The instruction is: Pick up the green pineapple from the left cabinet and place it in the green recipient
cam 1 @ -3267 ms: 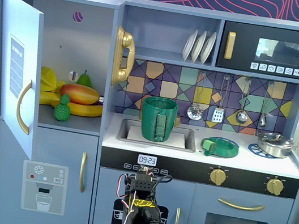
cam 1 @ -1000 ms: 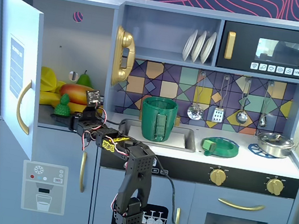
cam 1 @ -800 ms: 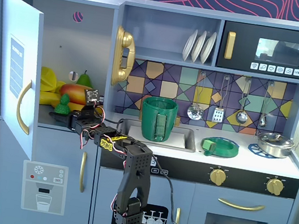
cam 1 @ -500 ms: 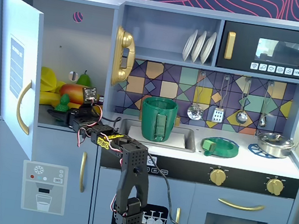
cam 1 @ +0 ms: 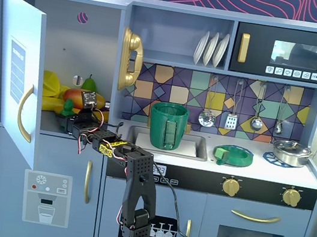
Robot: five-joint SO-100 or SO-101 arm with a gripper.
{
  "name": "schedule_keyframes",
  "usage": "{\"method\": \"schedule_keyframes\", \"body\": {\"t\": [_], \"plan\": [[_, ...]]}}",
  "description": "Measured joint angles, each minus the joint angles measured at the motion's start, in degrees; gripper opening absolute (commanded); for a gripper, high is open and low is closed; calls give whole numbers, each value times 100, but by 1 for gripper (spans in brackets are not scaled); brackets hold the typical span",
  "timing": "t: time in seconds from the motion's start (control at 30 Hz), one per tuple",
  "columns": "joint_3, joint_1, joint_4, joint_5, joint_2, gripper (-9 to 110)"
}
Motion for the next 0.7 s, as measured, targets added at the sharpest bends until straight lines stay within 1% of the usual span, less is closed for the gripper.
{"method": "schedule_keyframes", "body": {"t": [0.07,0.17,0.3,0.43,0.57,0.7], "plan": [[123,-26,202,-193,281,0],[703,-114,606,-729,1178,0],[1705,-202,1468,-1494,2848,0],[2250,-88,2505,-1863,4562,0],[2312,431,3621,-2039,5897,0],[2197,1301,4685,-2004,6557,0]]}}
